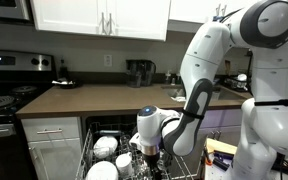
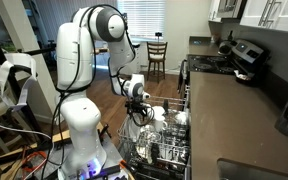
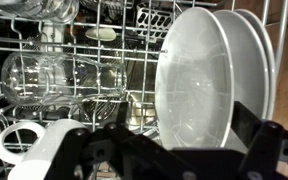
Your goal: Move the plate from the kitchen holder and put it on the kitchen base table
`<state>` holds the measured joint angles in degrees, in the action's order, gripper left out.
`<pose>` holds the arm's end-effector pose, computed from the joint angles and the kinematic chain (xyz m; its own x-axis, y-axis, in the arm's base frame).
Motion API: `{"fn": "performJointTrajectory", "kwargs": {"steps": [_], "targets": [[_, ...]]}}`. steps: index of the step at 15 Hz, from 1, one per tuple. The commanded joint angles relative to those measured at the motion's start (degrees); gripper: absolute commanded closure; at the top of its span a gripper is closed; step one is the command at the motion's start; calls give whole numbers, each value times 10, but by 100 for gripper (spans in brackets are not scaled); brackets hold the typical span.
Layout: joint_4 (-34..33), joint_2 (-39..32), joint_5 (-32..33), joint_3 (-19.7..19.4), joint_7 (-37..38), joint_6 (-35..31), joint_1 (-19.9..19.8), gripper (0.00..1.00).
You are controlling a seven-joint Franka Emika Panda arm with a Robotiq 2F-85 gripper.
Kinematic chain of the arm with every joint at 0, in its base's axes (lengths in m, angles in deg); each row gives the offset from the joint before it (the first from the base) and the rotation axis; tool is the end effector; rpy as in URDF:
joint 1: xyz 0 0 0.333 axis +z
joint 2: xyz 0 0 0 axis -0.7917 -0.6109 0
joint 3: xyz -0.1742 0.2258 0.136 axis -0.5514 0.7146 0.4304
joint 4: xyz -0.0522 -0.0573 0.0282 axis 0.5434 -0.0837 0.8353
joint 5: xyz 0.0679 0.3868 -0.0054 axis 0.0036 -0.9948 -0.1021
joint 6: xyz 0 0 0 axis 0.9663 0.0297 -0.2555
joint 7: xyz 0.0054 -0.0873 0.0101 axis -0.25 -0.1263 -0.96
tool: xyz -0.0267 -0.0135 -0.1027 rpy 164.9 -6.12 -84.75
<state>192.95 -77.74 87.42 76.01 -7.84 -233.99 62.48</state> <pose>0.3746 0.1405 0.1532 0.7283 0.6687 -0.1498 0.6775 -0.7354 0.0110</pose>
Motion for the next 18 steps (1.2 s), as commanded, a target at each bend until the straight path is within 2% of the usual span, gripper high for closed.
{"fn": "performJointTrajectory", "kwargs": {"steps": [1, 2, 4, 13, 15, 18], "targets": [[-9, -22, -7, 3, -7, 1, -3, 0], [-10, -25, -6, 3, -7, 1, -3, 22], [-11, -30, -9, 4, -9, 1, -5, 32], [-14, -29, -13, 7, -15, 13, -7, 92], [-15, -25, -18, 11, -22, 27, -10, 97], [-22, -20, -38, 23, -38, 58, -17, 94]]}}
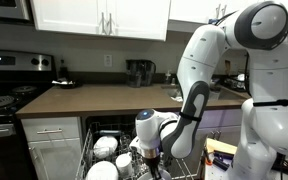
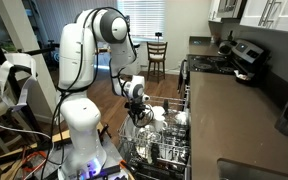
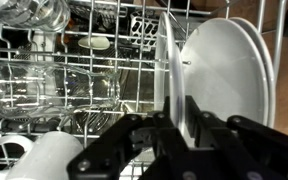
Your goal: Move the plate from the kitchen holder and put it on the kitchen base table
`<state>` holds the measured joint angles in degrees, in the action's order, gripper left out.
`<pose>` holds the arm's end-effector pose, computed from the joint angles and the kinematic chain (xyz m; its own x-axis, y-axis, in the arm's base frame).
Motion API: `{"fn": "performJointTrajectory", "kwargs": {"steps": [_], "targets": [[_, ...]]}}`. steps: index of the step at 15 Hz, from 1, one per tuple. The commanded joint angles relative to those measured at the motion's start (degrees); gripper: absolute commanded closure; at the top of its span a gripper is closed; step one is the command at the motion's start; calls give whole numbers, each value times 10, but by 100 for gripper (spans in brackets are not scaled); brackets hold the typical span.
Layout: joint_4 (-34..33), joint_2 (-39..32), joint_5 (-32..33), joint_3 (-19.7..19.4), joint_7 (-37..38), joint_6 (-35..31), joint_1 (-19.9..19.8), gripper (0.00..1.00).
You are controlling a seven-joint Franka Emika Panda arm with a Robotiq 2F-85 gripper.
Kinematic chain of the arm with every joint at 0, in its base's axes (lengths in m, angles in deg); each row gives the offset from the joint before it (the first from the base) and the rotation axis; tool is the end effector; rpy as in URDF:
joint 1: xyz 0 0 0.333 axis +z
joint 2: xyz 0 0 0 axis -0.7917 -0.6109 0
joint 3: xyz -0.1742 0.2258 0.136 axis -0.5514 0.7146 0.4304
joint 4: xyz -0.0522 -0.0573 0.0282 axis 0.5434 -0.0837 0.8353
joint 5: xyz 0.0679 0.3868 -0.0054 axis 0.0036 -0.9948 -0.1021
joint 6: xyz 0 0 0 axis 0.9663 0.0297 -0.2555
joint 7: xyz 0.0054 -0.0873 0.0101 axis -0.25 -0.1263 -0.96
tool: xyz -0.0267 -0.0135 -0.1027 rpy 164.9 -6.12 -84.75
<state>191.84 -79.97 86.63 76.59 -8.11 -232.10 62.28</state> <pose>0.3722 0.1421 0.1405 0.7223 0.6636 -0.1945 0.6745 -0.7382 -0.0137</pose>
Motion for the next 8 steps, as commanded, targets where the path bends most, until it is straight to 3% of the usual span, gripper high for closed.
{"fn": "performJointTrajectory", "kwargs": {"steps": [1, 8], "targets": [[-16, 3, -40, 21, -42, 55, -17, 94], [-47, 20, -72, 25, -78, 146, -24, 94]]}}
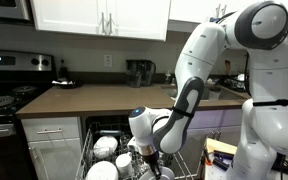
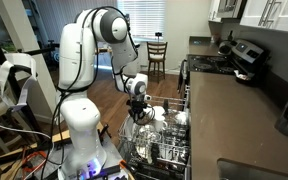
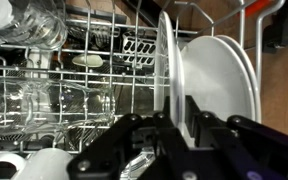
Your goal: Move the plate from the kitchen holder and put it on the kitchen base table
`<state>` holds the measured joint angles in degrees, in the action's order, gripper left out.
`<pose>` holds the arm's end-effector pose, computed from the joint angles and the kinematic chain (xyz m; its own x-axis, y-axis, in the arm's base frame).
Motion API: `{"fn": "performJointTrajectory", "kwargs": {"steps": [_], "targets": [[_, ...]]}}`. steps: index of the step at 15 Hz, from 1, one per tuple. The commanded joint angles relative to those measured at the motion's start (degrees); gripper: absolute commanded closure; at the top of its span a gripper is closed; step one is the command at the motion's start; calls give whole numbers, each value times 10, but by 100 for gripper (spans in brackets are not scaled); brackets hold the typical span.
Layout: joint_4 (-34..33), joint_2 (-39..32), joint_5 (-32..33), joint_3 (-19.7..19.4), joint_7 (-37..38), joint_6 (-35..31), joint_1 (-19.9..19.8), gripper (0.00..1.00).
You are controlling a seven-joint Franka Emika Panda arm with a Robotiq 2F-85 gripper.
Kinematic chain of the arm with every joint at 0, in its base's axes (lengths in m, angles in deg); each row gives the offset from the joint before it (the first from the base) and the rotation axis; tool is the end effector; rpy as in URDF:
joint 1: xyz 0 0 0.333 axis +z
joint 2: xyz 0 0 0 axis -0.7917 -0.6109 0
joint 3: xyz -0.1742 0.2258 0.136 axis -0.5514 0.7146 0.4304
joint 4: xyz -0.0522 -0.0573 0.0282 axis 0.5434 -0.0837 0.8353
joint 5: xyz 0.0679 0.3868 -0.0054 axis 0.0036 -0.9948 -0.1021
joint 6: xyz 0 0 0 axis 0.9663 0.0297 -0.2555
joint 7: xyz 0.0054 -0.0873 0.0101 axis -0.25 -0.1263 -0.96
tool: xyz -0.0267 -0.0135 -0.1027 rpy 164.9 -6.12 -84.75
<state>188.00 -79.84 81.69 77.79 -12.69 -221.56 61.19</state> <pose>0.3837 0.1397 0.1473 0.7002 0.6500 -0.2953 0.6625 -0.7457 -0.0706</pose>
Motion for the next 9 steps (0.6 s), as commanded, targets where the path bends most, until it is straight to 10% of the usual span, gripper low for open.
{"fn": "performJointTrajectory", "kwargs": {"steps": [1, 9], "targets": [[-11, 22, -27, 13, -37, 48, -13, 94], [-23, 67, -46, 11, -55, 77, -16, 94]]}}
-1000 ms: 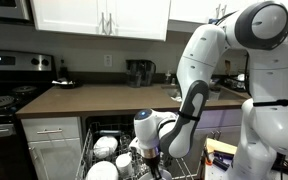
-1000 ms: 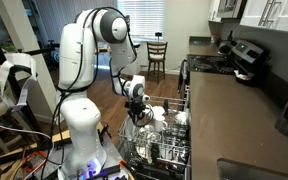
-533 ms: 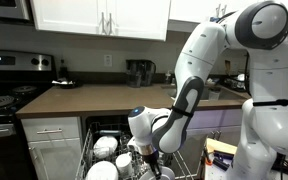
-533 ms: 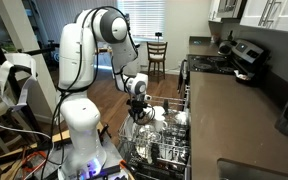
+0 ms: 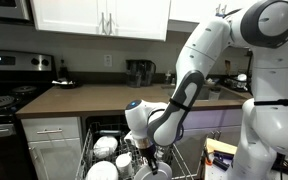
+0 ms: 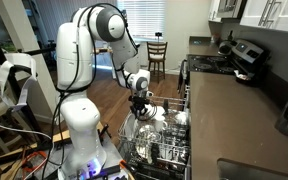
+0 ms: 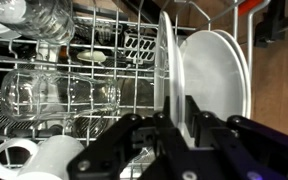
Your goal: Move the plate from the kitchen holder and put it on the kitchen base table
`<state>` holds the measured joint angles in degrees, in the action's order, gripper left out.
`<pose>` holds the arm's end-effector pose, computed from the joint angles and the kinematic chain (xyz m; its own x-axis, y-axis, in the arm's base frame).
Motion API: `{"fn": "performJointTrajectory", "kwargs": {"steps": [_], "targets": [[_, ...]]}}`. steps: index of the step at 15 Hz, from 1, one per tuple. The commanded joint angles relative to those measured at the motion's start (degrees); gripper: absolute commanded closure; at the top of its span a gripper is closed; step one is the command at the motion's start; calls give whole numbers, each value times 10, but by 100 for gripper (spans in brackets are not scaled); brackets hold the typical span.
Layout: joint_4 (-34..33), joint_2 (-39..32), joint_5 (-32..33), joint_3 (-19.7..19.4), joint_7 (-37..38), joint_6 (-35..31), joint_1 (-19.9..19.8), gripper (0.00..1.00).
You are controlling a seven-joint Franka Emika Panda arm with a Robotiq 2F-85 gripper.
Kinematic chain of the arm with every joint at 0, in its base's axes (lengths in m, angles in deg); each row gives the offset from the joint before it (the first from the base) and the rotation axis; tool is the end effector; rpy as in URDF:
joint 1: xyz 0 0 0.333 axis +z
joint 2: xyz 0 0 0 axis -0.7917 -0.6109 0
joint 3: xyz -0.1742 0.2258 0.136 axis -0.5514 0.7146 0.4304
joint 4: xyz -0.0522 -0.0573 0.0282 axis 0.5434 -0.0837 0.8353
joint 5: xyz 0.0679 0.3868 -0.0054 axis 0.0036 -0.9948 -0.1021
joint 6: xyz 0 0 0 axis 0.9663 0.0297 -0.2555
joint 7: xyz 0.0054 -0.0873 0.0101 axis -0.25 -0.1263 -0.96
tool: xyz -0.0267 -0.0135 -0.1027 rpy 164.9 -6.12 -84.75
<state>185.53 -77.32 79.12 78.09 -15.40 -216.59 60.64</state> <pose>0.4010 0.1400 0.1721 0.7008 0.6501 -0.2938 0.6590 -0.7476 -0.0824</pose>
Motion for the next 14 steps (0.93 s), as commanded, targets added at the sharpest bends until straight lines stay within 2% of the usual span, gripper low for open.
{"fn": "performJointTrajectory", "kwargs": {"steps": [1, 7, 14], "targets": [[3, 49, -21, 7, -29, 27, -10, 94], [10, 92, -23, 9, -16, 29, 1, 94], [10, 135, 10, 4, 12, 21, 12, 94]]}}
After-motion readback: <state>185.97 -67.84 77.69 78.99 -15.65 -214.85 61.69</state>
